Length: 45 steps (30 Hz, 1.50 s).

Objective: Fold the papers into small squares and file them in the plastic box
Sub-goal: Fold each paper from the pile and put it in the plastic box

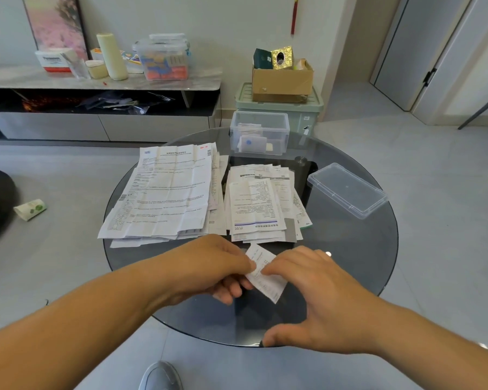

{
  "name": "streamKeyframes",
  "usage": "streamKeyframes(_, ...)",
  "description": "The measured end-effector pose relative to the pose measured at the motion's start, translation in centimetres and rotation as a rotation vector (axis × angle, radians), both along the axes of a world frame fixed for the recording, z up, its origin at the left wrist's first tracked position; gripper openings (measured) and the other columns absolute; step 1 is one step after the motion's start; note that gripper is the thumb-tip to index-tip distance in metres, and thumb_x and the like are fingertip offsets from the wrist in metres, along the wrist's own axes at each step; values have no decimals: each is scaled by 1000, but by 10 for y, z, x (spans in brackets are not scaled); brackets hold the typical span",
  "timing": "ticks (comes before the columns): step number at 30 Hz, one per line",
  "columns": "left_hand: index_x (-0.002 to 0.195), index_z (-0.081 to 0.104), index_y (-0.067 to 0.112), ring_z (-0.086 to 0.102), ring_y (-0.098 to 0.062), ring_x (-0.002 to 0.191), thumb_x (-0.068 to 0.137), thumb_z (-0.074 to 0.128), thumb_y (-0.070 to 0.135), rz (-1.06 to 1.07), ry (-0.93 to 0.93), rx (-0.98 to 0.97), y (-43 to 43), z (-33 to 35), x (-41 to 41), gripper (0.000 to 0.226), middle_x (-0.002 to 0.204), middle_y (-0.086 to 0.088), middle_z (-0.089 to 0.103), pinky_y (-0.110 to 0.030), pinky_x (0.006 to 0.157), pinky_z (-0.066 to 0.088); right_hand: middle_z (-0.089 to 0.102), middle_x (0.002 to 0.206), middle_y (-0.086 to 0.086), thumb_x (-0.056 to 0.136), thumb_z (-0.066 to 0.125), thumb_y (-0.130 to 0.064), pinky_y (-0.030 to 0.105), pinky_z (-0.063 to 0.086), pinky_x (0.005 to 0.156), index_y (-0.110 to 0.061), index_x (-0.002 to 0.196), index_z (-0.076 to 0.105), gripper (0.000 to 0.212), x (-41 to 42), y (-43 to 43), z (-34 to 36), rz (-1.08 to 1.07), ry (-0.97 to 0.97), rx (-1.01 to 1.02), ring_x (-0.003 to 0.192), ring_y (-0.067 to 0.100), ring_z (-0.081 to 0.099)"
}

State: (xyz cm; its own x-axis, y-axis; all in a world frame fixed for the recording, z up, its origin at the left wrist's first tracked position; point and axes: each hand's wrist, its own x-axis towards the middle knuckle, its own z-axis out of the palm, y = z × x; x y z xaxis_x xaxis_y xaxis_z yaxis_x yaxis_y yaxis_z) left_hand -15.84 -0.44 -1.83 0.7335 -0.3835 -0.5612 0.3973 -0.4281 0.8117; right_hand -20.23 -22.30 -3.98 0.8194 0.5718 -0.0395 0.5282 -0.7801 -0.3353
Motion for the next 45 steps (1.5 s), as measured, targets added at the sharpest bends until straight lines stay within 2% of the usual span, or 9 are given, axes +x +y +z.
streamKeyframes(5,97,78,3,63,-11,70,76,81,27,-32,232,-179,3,5,-4,32,94,-14,71,-21,66,56,54,105,-25,88,51,-69,19,37,88,-41,117,53,40,0,2,-8,-72,-46,78,99,1,45)
streamKeyframes(9,104,74,14,60,-8,61,84,80,24,-219,-71,81,2,2,-9,24,68,2,66,-23,62,52,56,97,-23,95,55,-50,18,37,77,-42,110,54,18,5,2,-9,-216,31,126,93,3,47)
streamKeyframes(14,85,57,28,58,-7,67,81,71,57,-259,-628,656,-7,-15,-6,32,73,11,60,-21,58,41,53,106,-26,91,64,-46,25,46,84,-46,115,48,29,12,0,-13,-325,160,117,100,7,51)
streamKeyframes(17,77,56,24,56,-8,70,79,68,65,-262,-679,739,-12,-20,1,43,77,9,61,-24,60,43,53,116,-25,87,65,-56,29,42,96,-45,121,46,41,14,3,-12,-328,131,58,109,6,48)
streamKeyframes(23,79,55,25,58,-10,77,75,73,66,-288,-591,784,-19,-14,7,45,83,7,63,-25,64,45,41,119,-16,76,67,-70,33,32,102,-44,133,41,67,21,3,-6,-389,127,-11,116,10,36)
streamKeyframes(31,84,58,24,59,-10,84,72,80,61,-304,-563,752,-11,-16,8,45,92,9,65,-29,71,51,40,130,-12,76,77,-57,37,39,104,-47,136,37,72,29,-4,13,-392,277,-118,125,16,34)
streamKeyframes(36,95,62,20,57,-8,66,74,82,54,-282,-504,703,-6,-11,7,45,89,6,67,-25,65,53,40,131,-12,78,77,-54,36,39,105,-47,137,36,72,30,-4,14,-374,288,-110,125,16,34)
streamKeyframes(41,98,50,32,57,-7,80,68,82,61,-232,-576,666,-10,-12,5,52,92,14,59,-22,65,48,40,126,-14,78,78,-52,36,40,104,-47,131,42,64,31,-6,9,-339,281,-66,122,14,34)
streamKeyframes(45,116,50,39,53,-7,95,69,81,62,-308,-701,664,-16,-15,4,60,111,15,48,-23,79,50,40,127,-15,77,79,-50,37,41,104,-47,129,44,62,33,-5,7,-297,283,-33,121,13,35)
